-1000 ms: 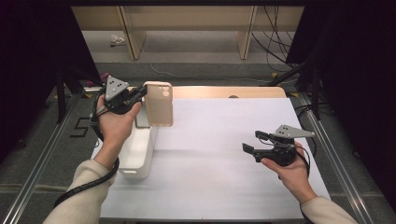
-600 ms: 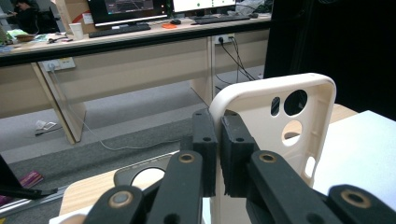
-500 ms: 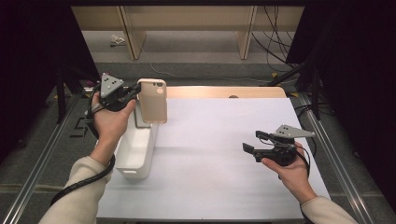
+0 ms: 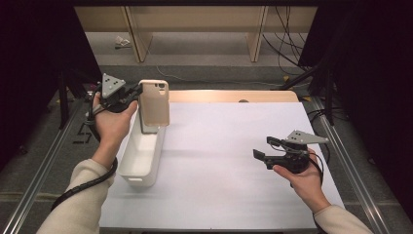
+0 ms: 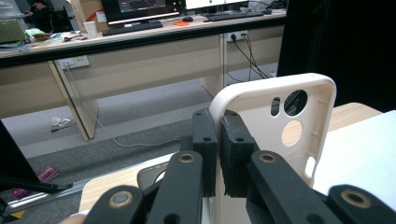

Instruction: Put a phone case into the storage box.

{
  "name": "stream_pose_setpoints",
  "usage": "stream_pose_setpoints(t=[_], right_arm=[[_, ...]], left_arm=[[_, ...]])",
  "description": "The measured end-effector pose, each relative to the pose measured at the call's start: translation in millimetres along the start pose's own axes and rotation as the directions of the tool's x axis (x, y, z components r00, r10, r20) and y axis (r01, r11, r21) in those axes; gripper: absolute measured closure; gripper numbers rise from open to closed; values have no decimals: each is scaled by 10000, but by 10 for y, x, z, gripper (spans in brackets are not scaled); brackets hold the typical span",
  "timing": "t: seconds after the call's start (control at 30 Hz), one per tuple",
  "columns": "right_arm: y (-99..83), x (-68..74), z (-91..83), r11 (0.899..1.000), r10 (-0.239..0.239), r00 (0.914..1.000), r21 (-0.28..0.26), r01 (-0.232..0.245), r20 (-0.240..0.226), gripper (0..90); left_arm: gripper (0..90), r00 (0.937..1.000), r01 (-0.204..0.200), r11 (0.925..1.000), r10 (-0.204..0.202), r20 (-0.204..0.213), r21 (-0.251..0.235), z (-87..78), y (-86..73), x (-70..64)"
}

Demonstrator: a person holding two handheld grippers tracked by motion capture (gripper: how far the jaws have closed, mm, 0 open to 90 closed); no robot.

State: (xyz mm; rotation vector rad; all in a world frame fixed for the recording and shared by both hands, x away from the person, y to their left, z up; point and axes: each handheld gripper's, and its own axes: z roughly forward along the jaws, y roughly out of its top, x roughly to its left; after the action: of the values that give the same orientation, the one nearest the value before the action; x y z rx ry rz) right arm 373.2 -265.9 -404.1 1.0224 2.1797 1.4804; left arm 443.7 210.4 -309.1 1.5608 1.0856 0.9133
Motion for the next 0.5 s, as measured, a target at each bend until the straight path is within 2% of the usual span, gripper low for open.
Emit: stream_pose_setpoints(t=[0.5], right_arm=[[-2, -3, 1, 10000, 36, 10000, -15, -36, -23, 233]], left_arm=[[857, 9989, -284, 9993, 293, -375, 228, 131, -34, 111]])
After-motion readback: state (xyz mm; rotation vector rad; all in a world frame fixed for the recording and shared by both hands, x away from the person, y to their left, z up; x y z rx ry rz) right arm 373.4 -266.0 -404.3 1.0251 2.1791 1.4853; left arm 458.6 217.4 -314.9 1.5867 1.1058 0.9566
